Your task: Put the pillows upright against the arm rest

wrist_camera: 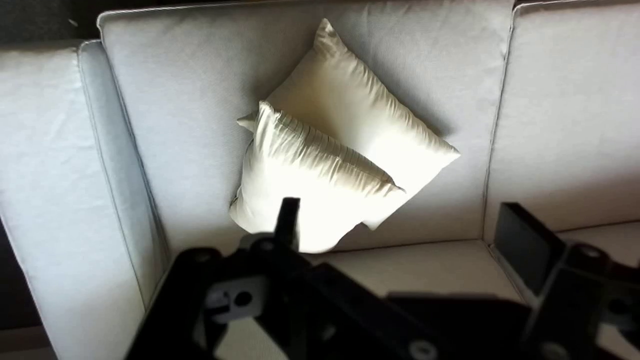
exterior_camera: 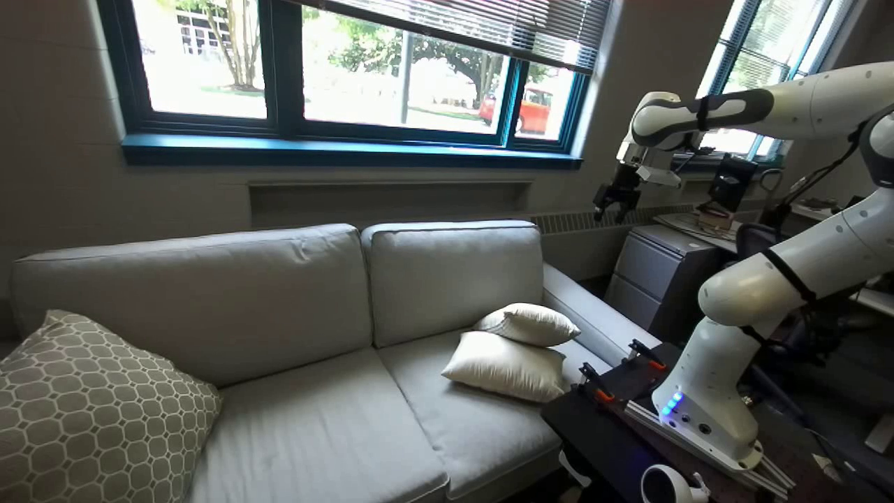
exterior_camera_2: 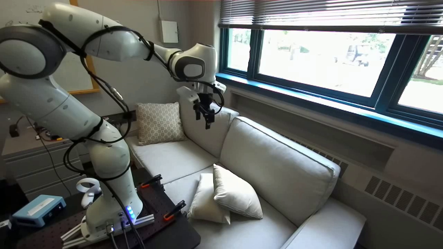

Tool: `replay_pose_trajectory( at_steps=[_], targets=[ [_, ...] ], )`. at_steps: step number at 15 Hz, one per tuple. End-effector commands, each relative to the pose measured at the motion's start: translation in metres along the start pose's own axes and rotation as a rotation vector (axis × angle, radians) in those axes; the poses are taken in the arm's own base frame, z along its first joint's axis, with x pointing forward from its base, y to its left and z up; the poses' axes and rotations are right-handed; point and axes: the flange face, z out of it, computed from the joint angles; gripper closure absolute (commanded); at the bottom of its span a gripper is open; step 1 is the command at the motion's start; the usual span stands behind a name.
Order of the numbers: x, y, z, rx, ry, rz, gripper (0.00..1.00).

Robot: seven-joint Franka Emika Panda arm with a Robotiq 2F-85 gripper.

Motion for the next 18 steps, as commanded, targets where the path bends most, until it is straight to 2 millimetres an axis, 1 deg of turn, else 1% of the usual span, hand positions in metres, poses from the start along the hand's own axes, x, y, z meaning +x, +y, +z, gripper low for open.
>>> replay_pose_trajectory(
  at_steps=[1, 3, 5, 7, 9, 13, 16, 18],
  targets=[
    [0.002, 0.0, -0.002, -0.006, 0.005, 0.005, 0.0],
    [0.012, -0.003, 0.001, -0.023, 0.002, 0.008, 0.0],
    [0.024, -0.013, 0.007, -0.033, 0.005, -0.003, 0.0],
    [0.038, -0.027, 0.015, -0.039, 0.022, -0.017, 0.0],
    [0.055, -0.047, 0.027, -0.048, 0.042, -0.031, 0.0],
    [0.092, -0.097, 0.065, -0.053, 0.058, -0.028, 0.0],
    [0.115, -0.139, 0.105, -0.077, 0.045, -0.031, 0.0],
    [0.13, -0.161, 0.133, -0.105, 0.038, -0.028, 0.0]
  ],
)
